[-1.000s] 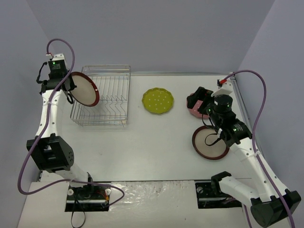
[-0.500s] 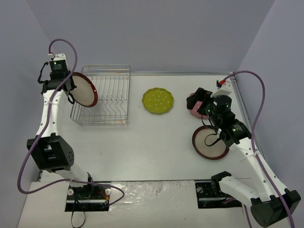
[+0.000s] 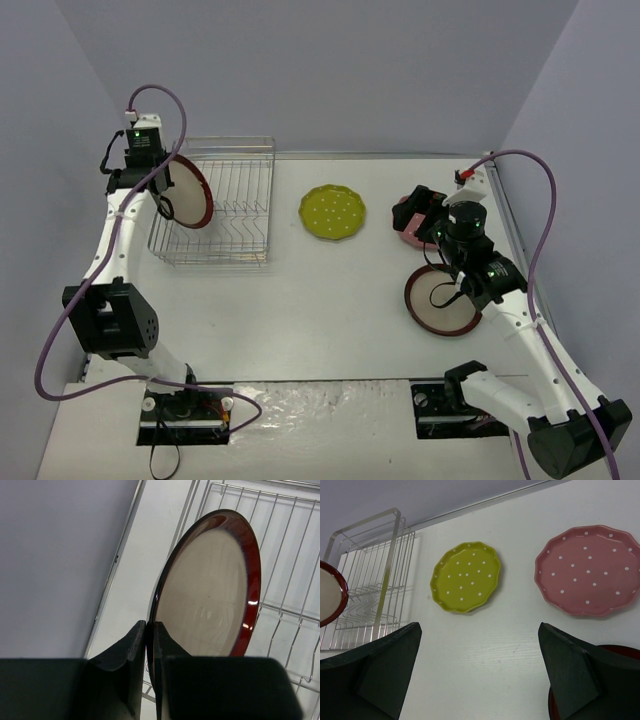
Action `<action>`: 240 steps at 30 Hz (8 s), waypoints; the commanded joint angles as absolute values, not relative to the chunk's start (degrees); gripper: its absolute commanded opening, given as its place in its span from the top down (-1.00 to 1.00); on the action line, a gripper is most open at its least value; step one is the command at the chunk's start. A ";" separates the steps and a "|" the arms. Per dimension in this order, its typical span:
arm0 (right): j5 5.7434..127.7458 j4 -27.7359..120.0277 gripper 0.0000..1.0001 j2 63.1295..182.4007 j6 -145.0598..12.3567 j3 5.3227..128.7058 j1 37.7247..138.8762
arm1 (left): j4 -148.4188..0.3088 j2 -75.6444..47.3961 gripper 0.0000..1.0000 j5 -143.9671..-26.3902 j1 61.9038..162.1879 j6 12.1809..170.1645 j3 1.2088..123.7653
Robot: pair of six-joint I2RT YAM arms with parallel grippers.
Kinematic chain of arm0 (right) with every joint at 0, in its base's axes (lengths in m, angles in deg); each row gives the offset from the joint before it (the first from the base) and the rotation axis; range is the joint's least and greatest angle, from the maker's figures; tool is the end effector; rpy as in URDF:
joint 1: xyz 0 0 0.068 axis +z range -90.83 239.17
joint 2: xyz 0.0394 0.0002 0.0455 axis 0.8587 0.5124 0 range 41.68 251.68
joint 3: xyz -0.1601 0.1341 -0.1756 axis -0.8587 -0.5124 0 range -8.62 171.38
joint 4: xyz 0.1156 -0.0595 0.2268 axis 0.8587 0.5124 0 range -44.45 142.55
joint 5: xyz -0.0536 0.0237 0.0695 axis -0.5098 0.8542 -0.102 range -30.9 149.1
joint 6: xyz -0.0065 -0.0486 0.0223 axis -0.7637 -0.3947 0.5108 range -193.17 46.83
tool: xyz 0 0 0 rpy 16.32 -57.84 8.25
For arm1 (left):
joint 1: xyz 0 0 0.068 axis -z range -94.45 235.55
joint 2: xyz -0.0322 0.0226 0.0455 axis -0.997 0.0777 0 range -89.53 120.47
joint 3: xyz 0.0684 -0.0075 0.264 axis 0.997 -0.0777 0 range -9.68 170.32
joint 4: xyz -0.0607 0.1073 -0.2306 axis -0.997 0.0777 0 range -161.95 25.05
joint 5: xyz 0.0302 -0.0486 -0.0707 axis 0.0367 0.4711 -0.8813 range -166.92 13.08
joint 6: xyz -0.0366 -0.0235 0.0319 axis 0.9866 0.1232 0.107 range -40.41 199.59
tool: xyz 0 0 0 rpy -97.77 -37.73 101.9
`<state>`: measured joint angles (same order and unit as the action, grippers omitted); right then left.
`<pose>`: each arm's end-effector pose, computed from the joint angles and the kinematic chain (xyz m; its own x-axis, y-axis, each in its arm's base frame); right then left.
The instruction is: Load the plates into the dish rack
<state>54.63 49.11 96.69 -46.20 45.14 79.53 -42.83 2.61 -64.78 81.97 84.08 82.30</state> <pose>0.2108 0.0754 0.3753 -0.1942 0.4102 -0.8911 -0.2086 0.8704 0.4461 0.3688 0.0306 0.3834 -0.4674 -0.1059 -0.8777 -0.2813 0.9590 0.0341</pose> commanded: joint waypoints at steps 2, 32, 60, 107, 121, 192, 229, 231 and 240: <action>54.97 44.32 -1.00 95.82 -46.45 45.34 79.83 | -53.51 0.55 1.00 -56.41 85.28 79.69 83.57; 55.23 44.15 -1.00 93.77 -45.22 44.45 80.19 | -55.67 -2.92 1.00 -51.26 91.99 77.57 74.69; 54.96 44.43 -1.00 92.68 -45.30 43.94 80.42 | -47.43 -4.15 -0.06 -46.02 93.93 80.86 80.50; 27.42 63.04 -1.00 90.03 -42.89 50.95 79.46 | -89.32 29.70 -0.22 -106.93 137.30 138.67 75.40; 27.93 63.04 -1.00 89.15 -42.96 50.71 79.36 | -99.80 37.02 -0.24 -111.09 139.64 146.08 76.85; 28.52 62.80 -1.00 87.74 -42.76 50.20 79.45 | -67.90 27.89 1.00 -91.02 143.38 125.33 83.31; 29.15 62.16 -1.00 87.65 -42.05 48.71 79.48 | -51.25 11.70 1.00 -77.99 137.25 114.38 83.96; 29.13 62.16 -1.00 87.65 -42.05 48.69 79.43 | -50.64 10.92 1.00 -77.92 136.52 113.97 84.15; 29.68 61.53 -1.00 88.11 -41.77 48.22 79.48 | -47.41 8.08 1.00 -77.64 133.39 111.28 86.18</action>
